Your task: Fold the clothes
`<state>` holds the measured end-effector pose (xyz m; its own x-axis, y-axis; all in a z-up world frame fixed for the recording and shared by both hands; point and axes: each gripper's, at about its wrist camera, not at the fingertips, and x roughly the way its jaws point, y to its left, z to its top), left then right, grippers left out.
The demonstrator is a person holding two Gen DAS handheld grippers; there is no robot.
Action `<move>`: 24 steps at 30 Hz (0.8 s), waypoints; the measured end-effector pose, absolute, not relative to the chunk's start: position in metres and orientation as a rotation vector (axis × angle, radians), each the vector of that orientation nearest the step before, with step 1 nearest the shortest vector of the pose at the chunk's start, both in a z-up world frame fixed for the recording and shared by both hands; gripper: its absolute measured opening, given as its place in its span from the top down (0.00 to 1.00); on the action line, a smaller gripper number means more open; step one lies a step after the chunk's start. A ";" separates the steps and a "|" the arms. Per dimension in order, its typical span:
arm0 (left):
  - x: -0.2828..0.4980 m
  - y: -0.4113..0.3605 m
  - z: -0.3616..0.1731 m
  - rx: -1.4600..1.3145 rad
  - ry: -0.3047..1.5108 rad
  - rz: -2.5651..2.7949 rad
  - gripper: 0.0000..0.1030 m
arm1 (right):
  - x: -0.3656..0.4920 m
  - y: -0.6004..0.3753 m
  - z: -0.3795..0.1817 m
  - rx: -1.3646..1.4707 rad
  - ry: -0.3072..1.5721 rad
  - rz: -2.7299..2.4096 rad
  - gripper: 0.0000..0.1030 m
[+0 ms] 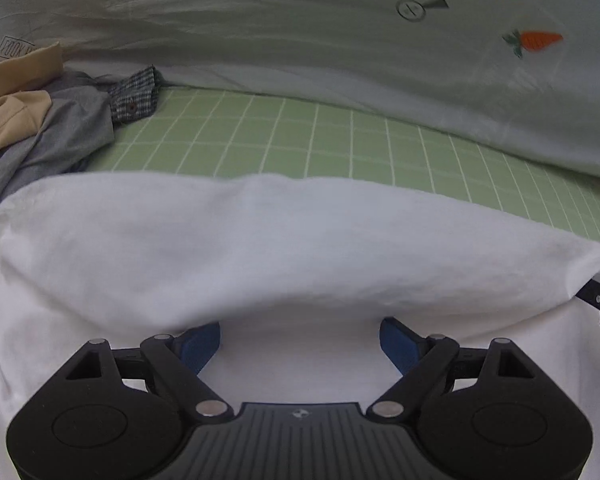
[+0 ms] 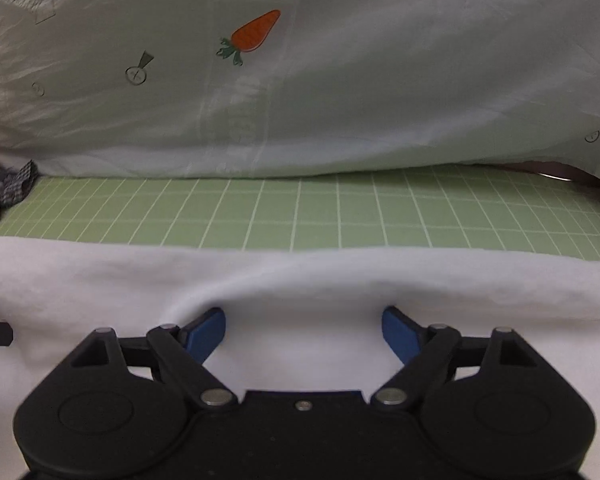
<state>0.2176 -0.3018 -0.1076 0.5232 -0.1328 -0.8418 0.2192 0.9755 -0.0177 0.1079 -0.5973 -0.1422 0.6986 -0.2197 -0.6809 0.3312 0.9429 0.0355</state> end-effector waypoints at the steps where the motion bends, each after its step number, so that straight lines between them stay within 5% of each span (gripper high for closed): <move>1: 0.228 -0.302 -0.108 0.086 0.986 -0.199 0.15 | 0.118 -0.603 -0.143 0.177 0.734 -0.314 0.16; 12: 0.236 -0.270 -0.097 -0.081 0.995 -0.158 0.14 | 0.129 -0.593 -0.145 0.216 0.826 -0.326 0.08; 24: 0.146 -0.117 -0.059 -0.231 0.912 0.197 0.09 | 0.042 -0.542 -0.126 0.227 0.936 -0.321 0.07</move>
